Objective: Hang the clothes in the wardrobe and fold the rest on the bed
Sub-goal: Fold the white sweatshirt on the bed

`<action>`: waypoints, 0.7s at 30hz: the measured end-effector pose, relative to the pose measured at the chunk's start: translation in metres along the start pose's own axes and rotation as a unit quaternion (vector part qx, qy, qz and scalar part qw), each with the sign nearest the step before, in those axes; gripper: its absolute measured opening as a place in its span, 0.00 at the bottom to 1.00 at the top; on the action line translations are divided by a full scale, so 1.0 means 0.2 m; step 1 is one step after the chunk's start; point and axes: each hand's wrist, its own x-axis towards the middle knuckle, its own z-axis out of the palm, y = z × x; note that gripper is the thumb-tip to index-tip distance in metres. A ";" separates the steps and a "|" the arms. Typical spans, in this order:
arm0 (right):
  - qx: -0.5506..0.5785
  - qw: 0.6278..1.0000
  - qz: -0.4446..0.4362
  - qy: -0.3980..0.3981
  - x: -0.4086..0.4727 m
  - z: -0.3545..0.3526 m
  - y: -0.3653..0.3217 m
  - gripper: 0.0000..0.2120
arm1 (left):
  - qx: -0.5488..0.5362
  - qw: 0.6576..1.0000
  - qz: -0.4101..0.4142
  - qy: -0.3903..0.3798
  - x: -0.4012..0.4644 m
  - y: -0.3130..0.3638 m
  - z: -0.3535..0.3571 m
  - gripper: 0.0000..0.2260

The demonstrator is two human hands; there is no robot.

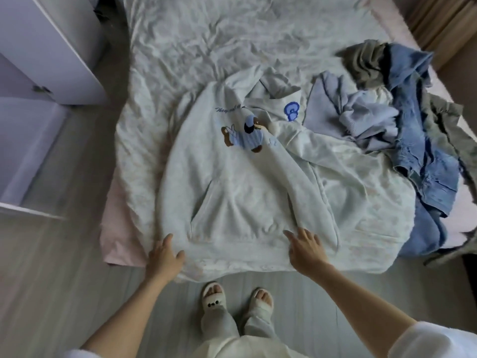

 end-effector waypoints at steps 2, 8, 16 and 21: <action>0.027 0.999 -0.022 0.012 0.05 0.04 -0.11 0.24 | -0.099 0.993 -0.052 0.036 0.09 -0.06 0.00 0.23; 0.067 0.997 -0.042 -0.016 0.21 0.20 -0.37 0.25 | -0.239 0.960 -0.128 0.064 0.33 -0.15 0.08 0.15; 0.085 0.995 -0.041 0.037 0.28 0.29 -0.53 0.25 | -0.323 0.929 -0.102 0.147 0.32 0.01 0.12 0.19; 0.052 0.996 -0.051 0.058 0.26 0.21 -0.60 0.26 | -0.295 0.927 -0.044 0.227 0.13 -0.11 0.00 0.14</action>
